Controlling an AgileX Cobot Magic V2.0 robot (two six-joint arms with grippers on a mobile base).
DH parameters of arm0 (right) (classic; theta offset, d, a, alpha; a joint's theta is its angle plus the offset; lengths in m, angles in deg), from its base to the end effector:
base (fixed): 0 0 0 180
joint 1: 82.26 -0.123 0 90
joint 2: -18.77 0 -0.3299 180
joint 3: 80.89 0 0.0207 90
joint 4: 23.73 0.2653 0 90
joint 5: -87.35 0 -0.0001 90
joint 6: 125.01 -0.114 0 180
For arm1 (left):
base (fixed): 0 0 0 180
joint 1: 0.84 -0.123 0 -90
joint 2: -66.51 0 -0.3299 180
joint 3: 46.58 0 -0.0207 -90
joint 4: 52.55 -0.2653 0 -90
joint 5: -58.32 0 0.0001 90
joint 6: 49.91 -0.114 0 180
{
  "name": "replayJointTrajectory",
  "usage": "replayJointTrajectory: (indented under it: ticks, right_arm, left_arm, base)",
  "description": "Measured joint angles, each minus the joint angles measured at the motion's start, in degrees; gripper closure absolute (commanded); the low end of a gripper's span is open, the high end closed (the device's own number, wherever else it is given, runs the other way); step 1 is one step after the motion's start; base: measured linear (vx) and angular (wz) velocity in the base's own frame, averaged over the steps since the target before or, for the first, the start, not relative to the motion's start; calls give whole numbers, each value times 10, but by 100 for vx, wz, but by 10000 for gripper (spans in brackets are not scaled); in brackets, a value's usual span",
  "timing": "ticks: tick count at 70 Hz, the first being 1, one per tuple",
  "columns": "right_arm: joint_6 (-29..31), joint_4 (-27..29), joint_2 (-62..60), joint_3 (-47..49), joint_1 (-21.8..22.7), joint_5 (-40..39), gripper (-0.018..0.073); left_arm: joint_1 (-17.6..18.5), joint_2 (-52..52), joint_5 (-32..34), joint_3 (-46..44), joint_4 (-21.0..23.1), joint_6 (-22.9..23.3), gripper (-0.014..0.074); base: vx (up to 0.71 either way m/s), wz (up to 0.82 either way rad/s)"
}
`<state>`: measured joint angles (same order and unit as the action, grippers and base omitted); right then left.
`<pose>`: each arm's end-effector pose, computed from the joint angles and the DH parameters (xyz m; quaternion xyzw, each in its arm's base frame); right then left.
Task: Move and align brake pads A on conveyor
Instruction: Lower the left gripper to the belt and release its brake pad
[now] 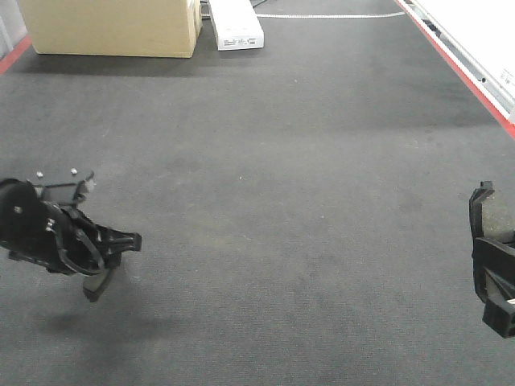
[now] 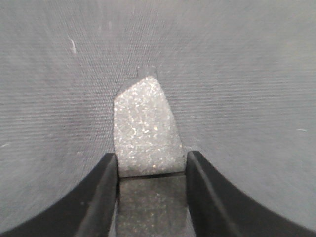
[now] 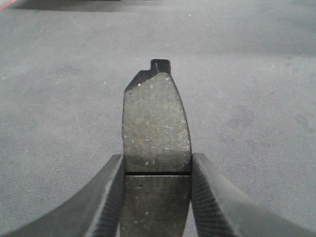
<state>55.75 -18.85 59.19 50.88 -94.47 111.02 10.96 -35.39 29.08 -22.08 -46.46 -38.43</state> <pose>0.1155 0.0290 0.3206 -0.0710 0.8271 0.0912 0.5500 0.3326 -0.0755 0.2014 -0.0371 0.9762 -0.0769 0.1993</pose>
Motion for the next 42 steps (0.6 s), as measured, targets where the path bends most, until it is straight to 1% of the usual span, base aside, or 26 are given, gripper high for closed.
replayJointTrajectory:
  ticks: [10,19,25,33,42]
  right_arm:
    - [0,0,0,0,0,0,565]
    - [0,0,0,0,0,0,565]
    - [0,0,0,0,0,0,565]
    - [0,0,0,0,0,0,565]
    - [0,0,0,0,0,0,565]
  left_arm:
    - [0,-30,25,-1,6,0,394]
    - [0,-52,29,-2,6,0,388]
    - [0,-60,27,-2,6,0,363]
    - [0,-61,27,-3,6,-1,272]
    - [0,-61,27,-3,6,-14,102]
  base:
    - [0,0]
    - [0,0]
    - [0,0]
    - [0,0]
    - [0,0]
